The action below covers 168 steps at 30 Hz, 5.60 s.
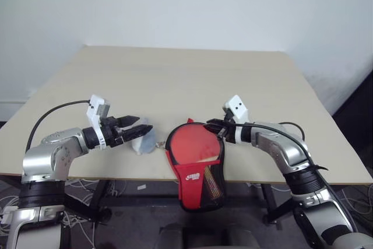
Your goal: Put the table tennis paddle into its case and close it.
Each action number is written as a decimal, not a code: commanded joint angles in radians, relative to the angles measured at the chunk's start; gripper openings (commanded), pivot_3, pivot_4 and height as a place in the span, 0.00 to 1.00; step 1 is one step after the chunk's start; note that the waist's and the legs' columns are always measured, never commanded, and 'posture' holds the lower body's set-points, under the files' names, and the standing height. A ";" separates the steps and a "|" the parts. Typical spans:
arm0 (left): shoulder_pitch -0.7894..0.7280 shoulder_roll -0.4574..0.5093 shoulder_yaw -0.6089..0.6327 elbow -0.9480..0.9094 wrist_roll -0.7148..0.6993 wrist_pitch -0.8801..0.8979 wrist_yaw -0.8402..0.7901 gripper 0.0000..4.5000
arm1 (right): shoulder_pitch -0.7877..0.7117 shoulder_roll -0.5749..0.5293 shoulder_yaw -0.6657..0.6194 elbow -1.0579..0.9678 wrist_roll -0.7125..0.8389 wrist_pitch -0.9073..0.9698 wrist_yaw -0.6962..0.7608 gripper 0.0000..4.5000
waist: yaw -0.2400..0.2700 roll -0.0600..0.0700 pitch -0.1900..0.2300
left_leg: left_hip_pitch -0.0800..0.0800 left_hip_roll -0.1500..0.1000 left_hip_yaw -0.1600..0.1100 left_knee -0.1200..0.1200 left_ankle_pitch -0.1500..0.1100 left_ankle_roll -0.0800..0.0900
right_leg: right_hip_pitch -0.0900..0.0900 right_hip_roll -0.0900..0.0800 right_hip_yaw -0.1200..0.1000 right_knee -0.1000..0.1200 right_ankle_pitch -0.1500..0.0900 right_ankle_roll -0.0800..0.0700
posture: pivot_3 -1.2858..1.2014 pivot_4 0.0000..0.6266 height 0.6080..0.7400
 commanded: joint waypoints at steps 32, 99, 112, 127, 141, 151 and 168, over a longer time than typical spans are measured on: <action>-0.064 -0.034 0.002 0.109 0.081 -0.096 0.056 1.00 | -0.028 0.253 0.114 0.283 -0.157 -0.126 0.001 0.06 | -0.010 -0.001 -0.001 | 0.001 0.000 0.000 0.000 0.000 -0.001 | 0.000 0.000 -0.001 0.001 0.001 -0.001 | 0.52 0.00 1.00; -0.001 -0.171 -0.022 0.218 0.099 -0.127 0.126 1.00 | -0.023 0.231 0.095 0.289 -0.153 -0.131 0.038 0.06 | -0.015 -0.001 -0.001 | 0.012 0.002 0.003 -0.005 0.000 -0.001 | 0.005 0.001 0.002 0.001 -0.001 0.002 | 0.52 0.00 1.00; -0.032 -0.169 -0.010 0.251 0.080 -0.113 0.108 0.44 | -0.021 0.241 0.084 0.333 -0.162 -0.153 0.031 0.06 | -0.019 -0.001 -0.001 | 0.013 0.002 0.003 -0.006 0.000 -0.001 | 0.005 0.001 0.002 0.001 -0.001 0.002 | 0.52 0.00 1.00; -0.140 -0.184 -0.035 0.335 0.143 -0.183 0.129 0.11 | -0.028 0.239 0.075 0.347 -0.167 -0.149 0.028 0.06 | -0.018 -0.001 -0.001 | 0.013 0.002 0.003 -0.006 -0.001 -0.003 | 0.005 0.001 0.002 0.001 -0.001 0.002 | 0.52 0.00 1.00; -0.377 -0.231 -0.074 0.569 0.263 -0.302 0.153 0.11 | -0.037 0.237 0.080 0.361 -0.171 -0.150 0.036 0.06 | -0.018 -0.002 -0.001 | 0.012 0.002 0.003 -0.006 0.000 -0.002 | 0.005 0.001 0.002 0.001 -0.001 0.002 | 0.52 0.00 1.00; -0.479 -0.293 -0.071 0.739 0.323 -0.399 0.211 0.11 | -0.031 0.235 0.089 0.352 -0.171 -0.146 0.045 0.06 | -0.018 -0.002 -0.001 | 0.011 0.002 0.003 -0.006 0.000 -0.001 | 0.005 0.002 0.002 0.001 -0.001 0.002 | 0.52 0.00 1.00; -0.709 -0.406 -0.052 1.054 0.393 -0.597 0.337 0.11 | -0.035 0.243 0.095 0.359 -0.174 -0.146 0.054 0.06 | -0.018 -0.003 -0.001 | 0.009 0.001 0.003 -0.006 0.001 -0.001 | 0.004 0.002 0.002 0.001 -0.001 0.003 | 0.52 0.00 1.00</action>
